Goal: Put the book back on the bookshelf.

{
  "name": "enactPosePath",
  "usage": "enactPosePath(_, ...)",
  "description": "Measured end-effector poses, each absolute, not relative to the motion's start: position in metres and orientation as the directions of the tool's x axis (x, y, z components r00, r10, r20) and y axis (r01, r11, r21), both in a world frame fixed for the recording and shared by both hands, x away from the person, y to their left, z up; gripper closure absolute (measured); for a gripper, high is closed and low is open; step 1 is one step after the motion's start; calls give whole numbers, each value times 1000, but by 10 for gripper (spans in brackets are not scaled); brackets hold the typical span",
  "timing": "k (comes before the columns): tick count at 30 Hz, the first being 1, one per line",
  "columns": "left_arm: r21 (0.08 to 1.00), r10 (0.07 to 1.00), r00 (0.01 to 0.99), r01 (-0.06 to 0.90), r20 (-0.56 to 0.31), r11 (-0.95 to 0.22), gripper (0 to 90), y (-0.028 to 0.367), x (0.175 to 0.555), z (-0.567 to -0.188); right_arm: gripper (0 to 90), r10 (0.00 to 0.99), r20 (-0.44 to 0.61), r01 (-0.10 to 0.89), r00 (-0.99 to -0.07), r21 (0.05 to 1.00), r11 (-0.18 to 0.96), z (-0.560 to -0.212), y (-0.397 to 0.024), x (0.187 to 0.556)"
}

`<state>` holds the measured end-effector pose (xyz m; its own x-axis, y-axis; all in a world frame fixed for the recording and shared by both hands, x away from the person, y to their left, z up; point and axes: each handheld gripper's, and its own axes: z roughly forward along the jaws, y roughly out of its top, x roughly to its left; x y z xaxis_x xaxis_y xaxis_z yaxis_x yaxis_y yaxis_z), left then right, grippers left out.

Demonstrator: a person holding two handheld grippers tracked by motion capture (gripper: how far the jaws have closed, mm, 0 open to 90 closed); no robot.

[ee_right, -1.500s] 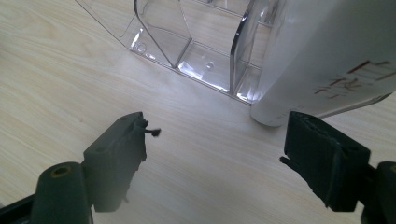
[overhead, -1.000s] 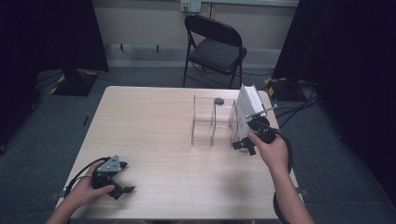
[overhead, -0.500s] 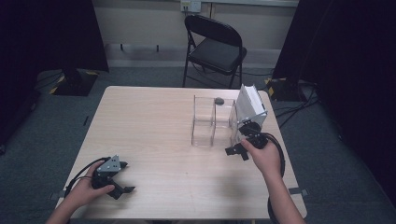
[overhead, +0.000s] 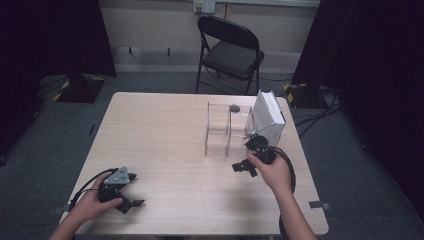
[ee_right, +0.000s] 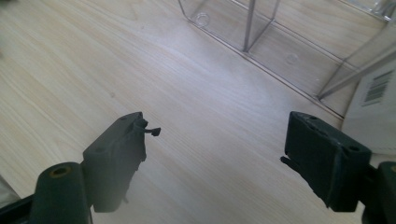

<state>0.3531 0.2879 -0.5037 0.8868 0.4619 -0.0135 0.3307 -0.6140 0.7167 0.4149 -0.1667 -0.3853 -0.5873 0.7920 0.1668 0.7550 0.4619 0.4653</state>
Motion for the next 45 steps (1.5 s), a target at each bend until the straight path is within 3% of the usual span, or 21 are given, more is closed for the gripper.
enactPosePath(45, 716, 461, 887, 330, -13, -615, 0, 288, 353, -504, 196, 694, 224, 698, -684, 475, 536, -452, -111, 401)
